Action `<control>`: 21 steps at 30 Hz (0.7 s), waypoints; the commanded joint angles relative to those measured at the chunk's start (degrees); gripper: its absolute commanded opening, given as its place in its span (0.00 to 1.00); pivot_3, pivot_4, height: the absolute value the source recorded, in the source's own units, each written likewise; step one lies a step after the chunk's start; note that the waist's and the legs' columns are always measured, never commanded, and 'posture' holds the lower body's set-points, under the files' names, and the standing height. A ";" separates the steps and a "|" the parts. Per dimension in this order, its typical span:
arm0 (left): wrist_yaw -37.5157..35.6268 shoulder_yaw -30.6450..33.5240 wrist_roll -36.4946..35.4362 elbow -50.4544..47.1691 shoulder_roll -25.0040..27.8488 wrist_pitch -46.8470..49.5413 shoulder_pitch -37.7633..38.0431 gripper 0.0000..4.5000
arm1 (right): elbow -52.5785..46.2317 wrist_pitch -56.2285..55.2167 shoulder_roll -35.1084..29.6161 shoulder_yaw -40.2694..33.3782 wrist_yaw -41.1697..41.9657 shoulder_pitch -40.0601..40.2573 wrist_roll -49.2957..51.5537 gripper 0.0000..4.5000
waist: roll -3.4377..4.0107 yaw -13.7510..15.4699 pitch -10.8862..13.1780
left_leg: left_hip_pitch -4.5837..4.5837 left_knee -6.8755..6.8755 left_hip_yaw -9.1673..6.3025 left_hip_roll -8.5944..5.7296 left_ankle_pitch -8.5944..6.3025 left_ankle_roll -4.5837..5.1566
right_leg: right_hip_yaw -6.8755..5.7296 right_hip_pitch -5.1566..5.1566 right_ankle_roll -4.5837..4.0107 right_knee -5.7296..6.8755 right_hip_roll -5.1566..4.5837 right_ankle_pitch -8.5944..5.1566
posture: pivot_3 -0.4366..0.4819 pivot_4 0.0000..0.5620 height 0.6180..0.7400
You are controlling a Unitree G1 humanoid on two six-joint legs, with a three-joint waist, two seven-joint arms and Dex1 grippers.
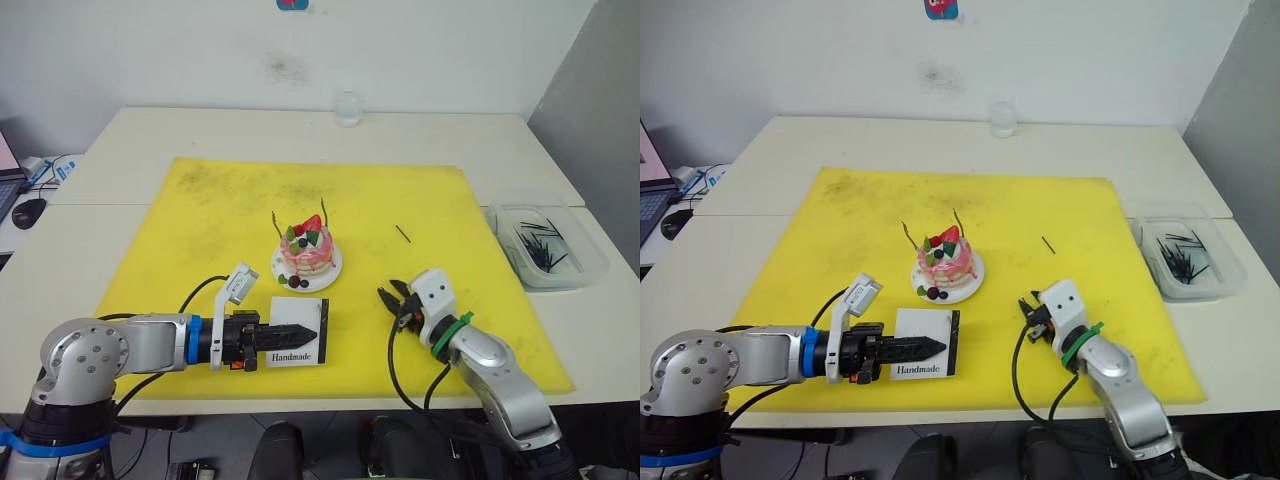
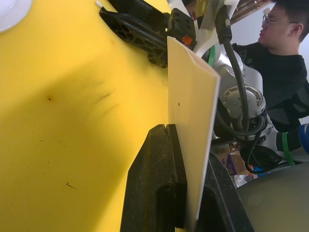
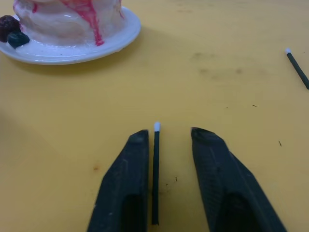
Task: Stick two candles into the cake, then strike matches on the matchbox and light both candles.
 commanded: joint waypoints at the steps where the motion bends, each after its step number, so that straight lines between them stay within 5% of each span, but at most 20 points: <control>1: -0.20 0.35 -0.82 -0.92 0.82 -0.61 0.03 0.00 | -0.51 -0.01 0.04 0.65 -0.22 1.20 -0.47 0.00 | 0.00 0.00 0.00 | 0.00 0.00 0.00 0.00 0.00 0.00 | 0.00 0.00 0.00 0.00 0.00 0.00 | 0.48 0.27 1.00; 13: -0.44 0.29 -0.81 -0.88 1.11 -0.79 0.22 0.00 | -1.82 1.39 0.00 -0.45 -0.73 2.13 0.28 0.00 | -0.02 0.10 -0.02 | -0.01 0.00 0.01 -0.01 0.00 0.00 | 0.00 0.01 0.00 -0.04 -0.01 -0.01 | 0.48 0.27 1.00; 17: -0.46 0.30 -0.74 -0.72 1.19 -0.79 0.09 0.00 | -1.65 2.10 -0.76 -0.02 -0.50 2.06 -0.30 0.28 | -0.03 0.11 -0.02 | -0.01 0.00 0.01 -0.01 0.00 0.00 | 0.01 0.02 0.00 -0.03 -0.01 -0.01 | 0.48 0.27 1.00; 21: -0.49 0.31 -0.72 -0.71 1.26 -0.79 0.13 0.00 | -2.24 1.98 -1.19 0.20 -0.61 2.68 -0.55 0.28 | -0.03 0.12 -0.02 | -0.01 0.01 0.01 -0.02 0.00 0.00 | 0.00 0.02 0.00 -0.03 -0.02 -0.01 | 0.48 0.27 1.00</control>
